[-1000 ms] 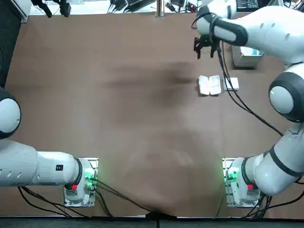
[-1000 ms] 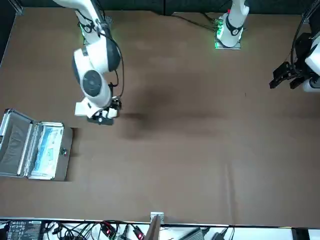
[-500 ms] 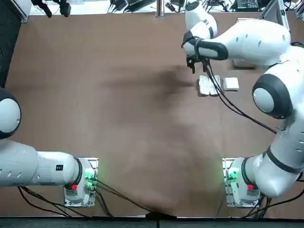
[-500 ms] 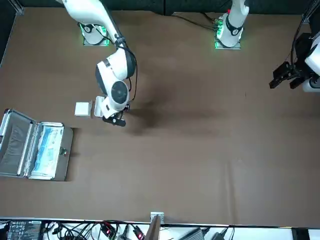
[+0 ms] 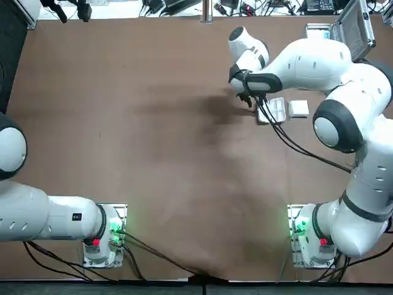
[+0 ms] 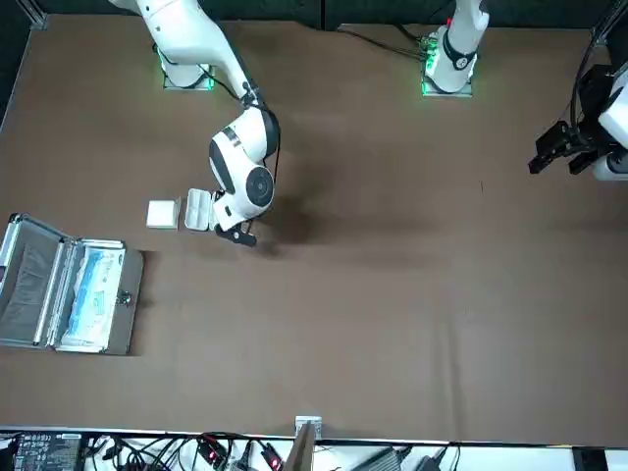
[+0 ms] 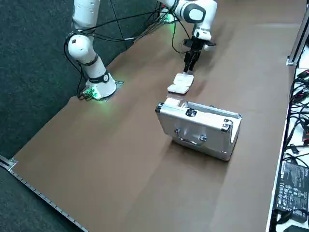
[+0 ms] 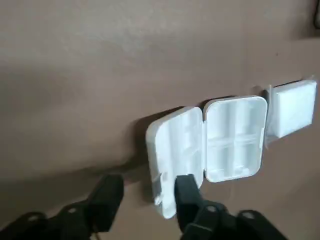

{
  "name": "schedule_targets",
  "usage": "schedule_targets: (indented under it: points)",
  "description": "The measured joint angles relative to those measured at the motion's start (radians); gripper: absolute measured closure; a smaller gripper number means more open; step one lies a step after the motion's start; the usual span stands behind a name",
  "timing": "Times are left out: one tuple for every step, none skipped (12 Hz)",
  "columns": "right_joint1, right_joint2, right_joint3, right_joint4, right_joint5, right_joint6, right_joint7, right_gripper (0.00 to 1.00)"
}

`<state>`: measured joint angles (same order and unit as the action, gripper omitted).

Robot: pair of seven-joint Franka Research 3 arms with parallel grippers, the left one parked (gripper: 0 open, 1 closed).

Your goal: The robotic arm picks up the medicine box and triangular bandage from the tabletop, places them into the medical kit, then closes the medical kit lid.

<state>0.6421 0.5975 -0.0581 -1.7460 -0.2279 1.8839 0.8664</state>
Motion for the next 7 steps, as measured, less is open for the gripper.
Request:
schedule_targets:
  points:
    - [0.0, 0.005, -0.003, -0.007, -0.005, 0.0, 0.001, 0.41]
    - [0.0, 0.009, -0.006, -0.014, -0.01, 0.0, 0.001, 0.41]
    - [0.0, 0.012, -0.008, -0.019, -0.011, 0.0, 0.002, 0.42]
    - [0.0, 0.012, -0.009, -0.023, -0.012, 0.0, 0.005, 0.45]
    - [0.0, 0.012, -0.009, -0.023, -0.012, -0.001, 0.014, 0.57]
    - [0.0, 0.012, -0.009, -0.023, -0.012, -0.002, 0.021, 0.71]
    - [0.0, 0.011, -0.009, -0.023, -0.012, -0.004, 0.025, 0.74]
